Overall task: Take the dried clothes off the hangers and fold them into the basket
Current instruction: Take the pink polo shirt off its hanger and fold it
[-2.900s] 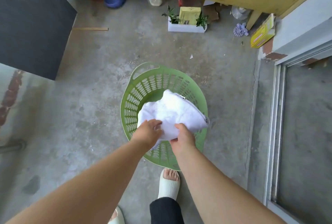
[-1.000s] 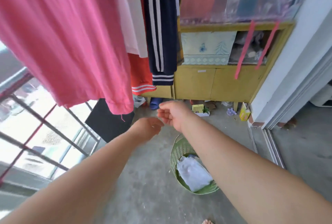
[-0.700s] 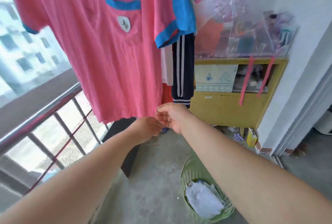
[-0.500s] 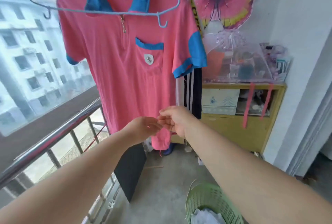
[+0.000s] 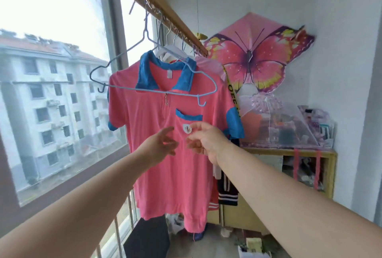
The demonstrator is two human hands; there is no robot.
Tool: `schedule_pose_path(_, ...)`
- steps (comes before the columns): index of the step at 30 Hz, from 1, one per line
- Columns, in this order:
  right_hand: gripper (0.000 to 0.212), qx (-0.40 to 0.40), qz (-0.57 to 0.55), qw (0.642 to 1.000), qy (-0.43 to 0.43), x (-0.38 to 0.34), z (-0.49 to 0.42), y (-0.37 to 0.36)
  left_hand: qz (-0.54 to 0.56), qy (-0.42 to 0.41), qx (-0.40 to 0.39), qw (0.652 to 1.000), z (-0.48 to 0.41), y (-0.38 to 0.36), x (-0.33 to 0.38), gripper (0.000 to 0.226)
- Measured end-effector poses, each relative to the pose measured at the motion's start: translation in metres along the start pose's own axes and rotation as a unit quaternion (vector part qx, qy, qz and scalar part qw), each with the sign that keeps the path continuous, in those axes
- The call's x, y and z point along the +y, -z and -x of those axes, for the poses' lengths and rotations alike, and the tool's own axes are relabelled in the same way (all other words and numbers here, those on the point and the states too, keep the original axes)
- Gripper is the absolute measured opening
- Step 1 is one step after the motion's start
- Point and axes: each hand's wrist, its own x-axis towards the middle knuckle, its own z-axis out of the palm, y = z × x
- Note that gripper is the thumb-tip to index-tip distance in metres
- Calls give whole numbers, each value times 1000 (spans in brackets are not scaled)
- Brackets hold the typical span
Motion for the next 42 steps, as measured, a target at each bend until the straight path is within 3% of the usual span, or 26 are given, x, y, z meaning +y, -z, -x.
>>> schedule_pose_path(5, 62, 20, 15, 998, 55, -25, -22, 6, -3, -12, 38, 999, -28, 4, 15, 57)
schedule_pose_path(9, 69, 27, 87, 989, 118, -40, -45, 17, -112, -24, 53, 992, -48, 1, 21, 57)
schedule_pose_path(13, 60, 21, 193, 960, 201, -45, -63, 32, -116, -28, 105, 987, -72, -6, 16, 55)
schedule_pose_path(15, 52, 65, 272, 909, 310, -49, -70, 38, -82, -33, 167, 982, -81, -9, 13, 44)
schedule_pose_path(18, 38, 183, 371, 770, 485, -61, -80, 42, -96, -52, 258, 960, -93, -10, 17, 51)
schedule_pose_path(20, 38, 241, 417, 695, 534, -70, -87, 43, -124, -42, 297, 946, -98, -10, 23, 65)
schedule_pose_path(21, 40, 253, 445, 677, 528, -74, -92, 42, -132, -43, 316, 939, -100, -10, 27, 70)
schedule_pose_path(23, 44, 249, 497, 679, 480, -83, -97, 41, -132, -86, 356, 921, -105, -11, 32, 73)
schedule_pose_path(27, 42, 184, 511, 734, 408, -96, -104, 41, -90, -188, 436, 876, -118, -7, 47, 62)
schedule_pose_path(31, 51, 144, 434, 793, 402, -95, -101, 44, 75, -262, 454, 848, -117, 0, 70, 48)
schedule_pose_path(33, 54, 133, 418, 804, 403, -93, -101, 43, 125, -214, 455, 856, -119, 5, 75, 37)
schedule_pose_path(34, 54, 129, 412, 808, 401, -92, -102, 42, 94, -181, 451, 869, -121, 9, 77, 37)
schedule_pose_path(37, 48, 138, 381, 825, 395, -88, -103, 39, -85, -115, 357, 923, -127, 14, 77, 48)
schedule_pose_path(39, 37, 156, 359, 832, 394, -85, -103, 38, -177, -78, 363, 912, -124, 16, 80, 52)
schedule_pose_path(40, 30, 167, 355, 831, 394, -85, -103, 37, -175, -72, 382, 904, -123, 17, 82, 50)
schedule_pose_path(42, 21, 179, 359, 822, 404, -84, -103, 37, -97, -95, 364, 922, -121, 16, 87, 48)
